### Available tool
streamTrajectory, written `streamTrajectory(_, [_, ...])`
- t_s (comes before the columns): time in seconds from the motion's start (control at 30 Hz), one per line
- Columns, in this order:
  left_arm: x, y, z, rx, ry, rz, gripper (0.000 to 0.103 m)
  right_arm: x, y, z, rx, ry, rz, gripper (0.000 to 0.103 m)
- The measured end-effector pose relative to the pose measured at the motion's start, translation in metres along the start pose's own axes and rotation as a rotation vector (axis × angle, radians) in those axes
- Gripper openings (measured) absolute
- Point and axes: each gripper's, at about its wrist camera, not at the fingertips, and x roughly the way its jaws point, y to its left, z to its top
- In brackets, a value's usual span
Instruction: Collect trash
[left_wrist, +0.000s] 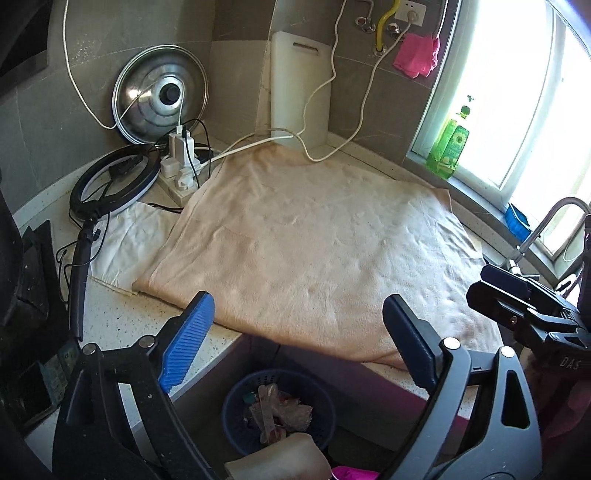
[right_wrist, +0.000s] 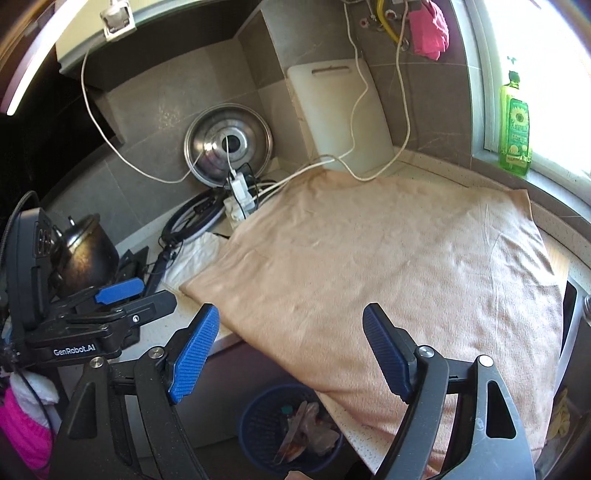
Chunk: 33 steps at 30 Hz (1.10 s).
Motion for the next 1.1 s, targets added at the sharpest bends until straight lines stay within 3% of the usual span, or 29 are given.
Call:
streamTrajectory(0.33, [-0.0045, -0.001, 0.0085, -0.021, -0.012, 0.003, 0.1, -0.0032, -0.002, 0.009, 0.008, -0.026, 0.011, 0.08])
streamTrajectory(1.1, [-0.0085, -0.002, 0.0096, -0.009, -0.012, 0.008, 0.101, -0.007, -0.0016, 0.0099, 0.02, -0.03, 0.018, 0.08])
